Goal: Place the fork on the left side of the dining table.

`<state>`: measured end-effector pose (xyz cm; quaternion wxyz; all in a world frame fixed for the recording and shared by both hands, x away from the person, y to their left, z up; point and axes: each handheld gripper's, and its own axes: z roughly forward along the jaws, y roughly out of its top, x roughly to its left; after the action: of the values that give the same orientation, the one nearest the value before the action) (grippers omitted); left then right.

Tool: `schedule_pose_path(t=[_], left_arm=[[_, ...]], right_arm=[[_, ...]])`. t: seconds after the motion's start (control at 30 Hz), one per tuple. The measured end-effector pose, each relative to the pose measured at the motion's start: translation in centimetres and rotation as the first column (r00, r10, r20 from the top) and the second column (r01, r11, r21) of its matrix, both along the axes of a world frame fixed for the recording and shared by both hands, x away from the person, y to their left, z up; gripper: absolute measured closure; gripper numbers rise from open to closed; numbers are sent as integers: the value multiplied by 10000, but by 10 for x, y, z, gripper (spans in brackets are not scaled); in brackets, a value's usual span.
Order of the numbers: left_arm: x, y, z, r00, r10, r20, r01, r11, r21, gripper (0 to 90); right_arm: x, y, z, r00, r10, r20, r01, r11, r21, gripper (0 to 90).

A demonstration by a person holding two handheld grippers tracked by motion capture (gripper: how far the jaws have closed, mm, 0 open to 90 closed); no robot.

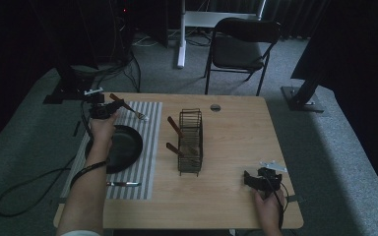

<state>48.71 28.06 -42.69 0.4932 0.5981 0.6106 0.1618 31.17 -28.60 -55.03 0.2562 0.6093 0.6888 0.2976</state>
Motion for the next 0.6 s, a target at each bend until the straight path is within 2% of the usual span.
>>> schedule_pose_path(t=[0.07,0.17,0.3,0.5,0.6], left_arm=[[1,7,-9,9996,253,-95,-258,9985,-484,806],[2,11,-22,9981,574,-202,-590,9943,-892,806],[4,12,-34,9976,555,-406,-591,9939,-935,806],[6,15,-42,9965,684,-471,-733,9910,-1120,805],[8,20,-49,9942,899,-597,-983,9825,-1582,805]], right_arm=[[0,0,0,10000,-1,-1,1,10000,-4,128],[0,0,0,10000,4,5,-4,10000,-10,129],[0,0,0,10000,5,7,-5,10000,-10,129],[0,0,0,10000,17,8,-17,10000,-17,129],[0,1,0,10000,35,8,-35,10000,-15,128]])
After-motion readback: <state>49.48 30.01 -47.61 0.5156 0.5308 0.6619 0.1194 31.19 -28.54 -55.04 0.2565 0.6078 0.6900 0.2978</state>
